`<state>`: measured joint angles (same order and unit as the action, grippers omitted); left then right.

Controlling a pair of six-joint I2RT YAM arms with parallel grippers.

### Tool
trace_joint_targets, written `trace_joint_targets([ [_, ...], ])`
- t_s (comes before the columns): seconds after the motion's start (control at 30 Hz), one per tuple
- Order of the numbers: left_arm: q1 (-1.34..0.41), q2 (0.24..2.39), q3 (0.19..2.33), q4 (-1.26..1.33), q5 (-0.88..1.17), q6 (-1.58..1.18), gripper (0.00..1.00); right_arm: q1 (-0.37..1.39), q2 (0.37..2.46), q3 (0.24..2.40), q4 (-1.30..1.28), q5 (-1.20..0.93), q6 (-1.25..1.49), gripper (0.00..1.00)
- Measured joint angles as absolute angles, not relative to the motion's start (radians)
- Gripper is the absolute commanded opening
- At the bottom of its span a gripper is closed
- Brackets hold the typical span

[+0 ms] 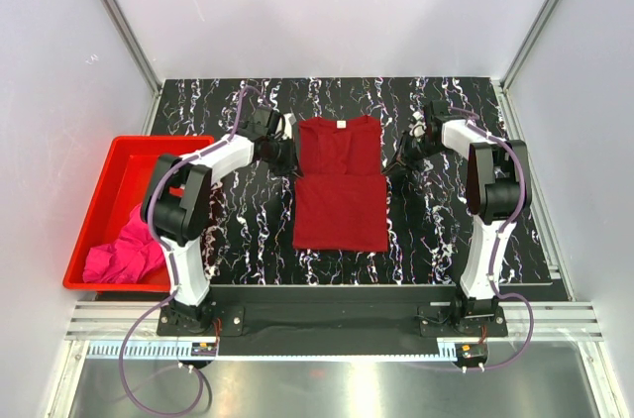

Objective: Fold and stack the t-shirts
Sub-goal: Fold the tshirt

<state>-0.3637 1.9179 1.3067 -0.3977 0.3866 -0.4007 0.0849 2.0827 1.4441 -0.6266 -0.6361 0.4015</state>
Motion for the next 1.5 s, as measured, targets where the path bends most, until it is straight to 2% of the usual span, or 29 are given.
trace_joint_targets([
  [0.2, -0.358, 1.924, 1.307, -0.409, 0.356, -0.399, 0.0, 0.085, 2.088, 1.451, -0.627, -0.612, 0.401, 0.0],
  [0.23, -0.357, 1.931, 1.308, -0.41, 0.351, -0.398, 0.03, 0.085, 2.094, 1.458, -0.627, -0.61, 0.401, 0.0],
  [0.3, -0.356, 1.954, 1.321, -0.42, 0.343, -0.394, 0.16, 0.085, 2.12, 1.481, -0.634, -0.605, 0.4, 0.0],
  [0.33, -0.355, 1.971, 1.331, -0.424, 0.339, -0.392, 0.18, 0.085, 2.135, 1.493, -0.635, -0.601, 0.4, 0.0],
  [0.37, -0.355, 1.986, 1.34, -0.427, 0.332, -0.391, 0.21, 0.085, 2.149, 1.504, -0.637, -0.597, 0.399, 0.02],
  [0.4, -0.355, 2.0, 1.348, -0.432, 0.325, -0.391, 0.33, 0.085, 2.164, 1.516, -0.645, -0.591, 0.397, 0.13],
  [0.5, -0.355, 2.012, 1.375, -0.465, 0.285, -0.39, 0.51, 0.085, 2.197, 1.55, -0.673, -0.577, 0.389, 0.31],
  [0.6, -0.354, 2.001, 1.409, -0.508, 0.21, -0.387, 0.6, 0.085, 2.203, 1.616, -0.751, -0.516, 0.358, 0.37],
  [0.73, -0.353, 1.911, 1.403, -0.565, 0.14, -0.384, 0.61, 0.085, 2.17, 1.674, -0.839, -0.406, 0.319, 0.54],
  [0.83, -0.356, 1.772, 1.342, -0.568, 0.137, -0.39, 0.6, 0.085, 2.057, 1.586, -0.853, -0.392, 0.319, 0.59],
  [0.97, -0.397, 1.588, 1.185, -0.535, 0.169, -0.427, 0.61, 0.085, 1.857, 1.357, -0.832, -0.443, 0.337, 0.62],
  [1.13, -0.513, 1.475, 0.949, -0.517, 0.187, -0.479, 0.61, 0.086, 1.697, 1.067, -0.773, -0.511, 0.367, 0.6],
  [1.3, -0.617, 1.396, 0.789, -0.498, 0.199, -0.55, 0.5, 0.115, 1.611, 0.847, -0.681, -0.574, 0.432, 0.38],
  [1.4, -0.635, 1.319, 0.738, -0.45, 0.205, -0.604, 0.47, 0.194, 1.594, 0.808, -0.627, -0.599, 0.474, 0.34],
  [1.5, -0.637, 1.288, 0.733, -0.39, 0.209, -0.638, 0.45, 0.319, 1.594, 0.812, -0.551, -0.623, 0.518, 0.24],
])
